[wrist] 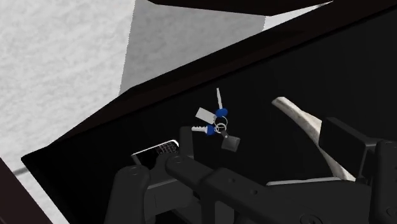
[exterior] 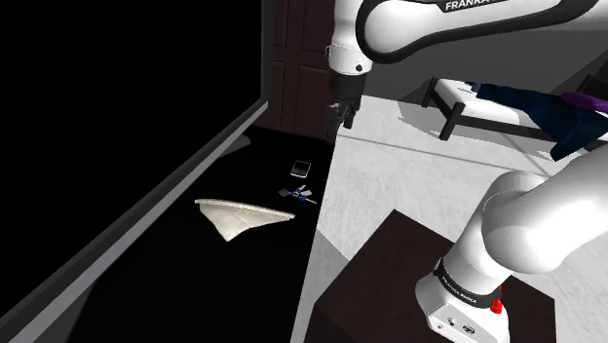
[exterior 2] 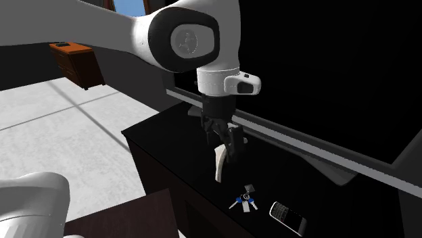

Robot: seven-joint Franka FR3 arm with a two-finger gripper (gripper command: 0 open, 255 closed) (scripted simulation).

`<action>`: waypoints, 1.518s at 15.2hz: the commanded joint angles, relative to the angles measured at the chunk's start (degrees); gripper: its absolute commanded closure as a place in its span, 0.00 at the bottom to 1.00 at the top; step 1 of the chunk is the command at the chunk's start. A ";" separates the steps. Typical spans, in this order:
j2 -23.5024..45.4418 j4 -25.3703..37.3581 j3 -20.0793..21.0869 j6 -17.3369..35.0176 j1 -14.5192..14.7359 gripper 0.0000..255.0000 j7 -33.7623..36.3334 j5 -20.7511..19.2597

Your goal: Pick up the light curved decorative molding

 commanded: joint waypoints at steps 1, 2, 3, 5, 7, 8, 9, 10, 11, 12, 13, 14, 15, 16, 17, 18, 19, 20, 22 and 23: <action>4.16 1.66 0.51 2.62 0.79 0.00 -0.91 0.32; 5.92 2.11 0.81 3.95 1.19 0.00 -1.30 0.48; 7.70 2.62 1.12 5.24 1.59 0.00 -1.69 0.63; 11.28 3.79 1.78 7.68 2.36 0.00 -2.46 0.89; 14.89 5.17 2.46 9.94 3.11 0.00 -3.21 1.05; 16.71 5.93 2.82 11.01 3.48 0.00 -3.58 1.10; 18.52 6.73 3.19 12.03 3.85 0.00 -3.93 1.13; 20.34 7.58 3.56 13.00 4.21 0.00 -4.28 1.13; 22.16 8.48 3.94 13.93 4.57 0.00 -4.62 1.10; 23.97 9.42 4.31 14.80 4.94 0.00 -4.95 1.05; 25.79 10.41 4.69 15.64 5.31 0.00 -5.27 0.97; 27.60 11.44 5.08 16.42 5.68 0.00 -5.58 0.86; 29.42 12.50 5.46 17.16 6.06 0.00 -5.88 0.72; 31.23 13.61 5.84 17.85 6.44 0.00 -6.17 0.55; 33.03 14.76 6.22 18.49 6.83 0.00 -6.45 0.35; 34.84 15.95 6.59 19.09 7.23 0.00 -6.72 0.13; 36.64 17.18 6.95 19.64 7.64 0.00 -6.98 -0.12; 38.44 18.45 7.31 20.15 8.07 0.00 -7.24 -0.39; 41.98 21.06 7.98 21.01 8.97 0.00 -7.74 -0.99; 42.39 20.79 7.92 21.68 9.01 0.00 -7.63 -1.14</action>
